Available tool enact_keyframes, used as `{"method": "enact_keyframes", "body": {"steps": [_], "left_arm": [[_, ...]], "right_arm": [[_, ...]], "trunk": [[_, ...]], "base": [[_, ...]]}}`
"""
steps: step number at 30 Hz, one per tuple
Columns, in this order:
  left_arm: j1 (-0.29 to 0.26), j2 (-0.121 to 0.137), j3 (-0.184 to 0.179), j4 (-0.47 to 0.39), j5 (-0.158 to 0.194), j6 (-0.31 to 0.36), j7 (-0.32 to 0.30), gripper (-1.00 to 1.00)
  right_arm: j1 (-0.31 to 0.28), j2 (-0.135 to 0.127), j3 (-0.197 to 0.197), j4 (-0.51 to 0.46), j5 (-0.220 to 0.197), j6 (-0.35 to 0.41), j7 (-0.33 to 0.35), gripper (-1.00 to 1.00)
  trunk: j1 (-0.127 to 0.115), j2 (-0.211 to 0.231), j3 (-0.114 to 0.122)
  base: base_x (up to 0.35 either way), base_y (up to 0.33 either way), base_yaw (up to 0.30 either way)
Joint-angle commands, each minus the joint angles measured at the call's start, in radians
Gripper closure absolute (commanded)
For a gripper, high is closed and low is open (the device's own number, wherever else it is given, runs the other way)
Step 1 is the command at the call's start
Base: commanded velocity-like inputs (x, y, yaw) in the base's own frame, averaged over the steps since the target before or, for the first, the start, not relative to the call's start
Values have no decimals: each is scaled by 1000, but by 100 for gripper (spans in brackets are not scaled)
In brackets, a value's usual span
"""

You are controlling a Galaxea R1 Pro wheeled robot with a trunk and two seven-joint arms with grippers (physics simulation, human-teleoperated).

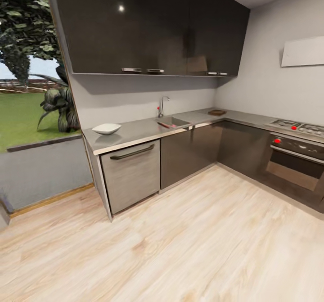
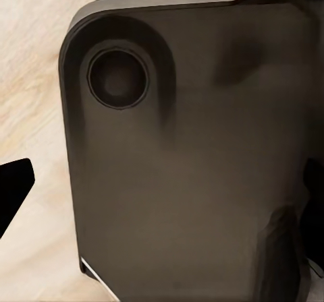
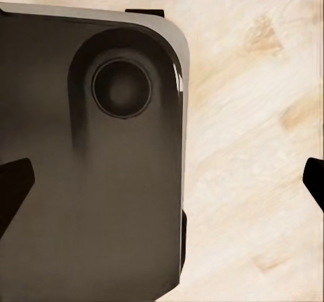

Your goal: In the kitchen, take the Vidalia onion out of the sink, dice it on the chopping board with the paring knife, put the diced onion into the bowl on the countertop, then place both the paring knife and the chopping board into the sink.

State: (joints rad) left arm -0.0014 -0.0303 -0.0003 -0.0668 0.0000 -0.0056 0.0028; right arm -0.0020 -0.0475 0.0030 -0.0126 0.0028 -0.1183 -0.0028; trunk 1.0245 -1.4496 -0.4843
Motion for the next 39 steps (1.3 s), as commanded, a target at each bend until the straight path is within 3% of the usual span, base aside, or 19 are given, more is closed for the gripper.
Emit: {"method": "enact_keyframes", "body": {"steps": [1, 18, 39], "left_arm": [[0, 0, 0, -1, 0, -1, 0, -100], [0, 1, 0, -1, 0, -1, -1, -100], [0, 1, 0, -1, 0, -2, -1, -100]], "right_arm": [[-1, 0, 0, 0, 0, -3, 0, -100], [0, 0, 0, 0, 0, -3, 1, -100], [0, 0, 0, 0, 0, -3, 3, -100]], "trunk": [[1, 0, -1], [1, 0, -1], [1, 0, -1]], "base": [[298, -220, 222], [288, -232, 29], [282, -239, -221]]}}
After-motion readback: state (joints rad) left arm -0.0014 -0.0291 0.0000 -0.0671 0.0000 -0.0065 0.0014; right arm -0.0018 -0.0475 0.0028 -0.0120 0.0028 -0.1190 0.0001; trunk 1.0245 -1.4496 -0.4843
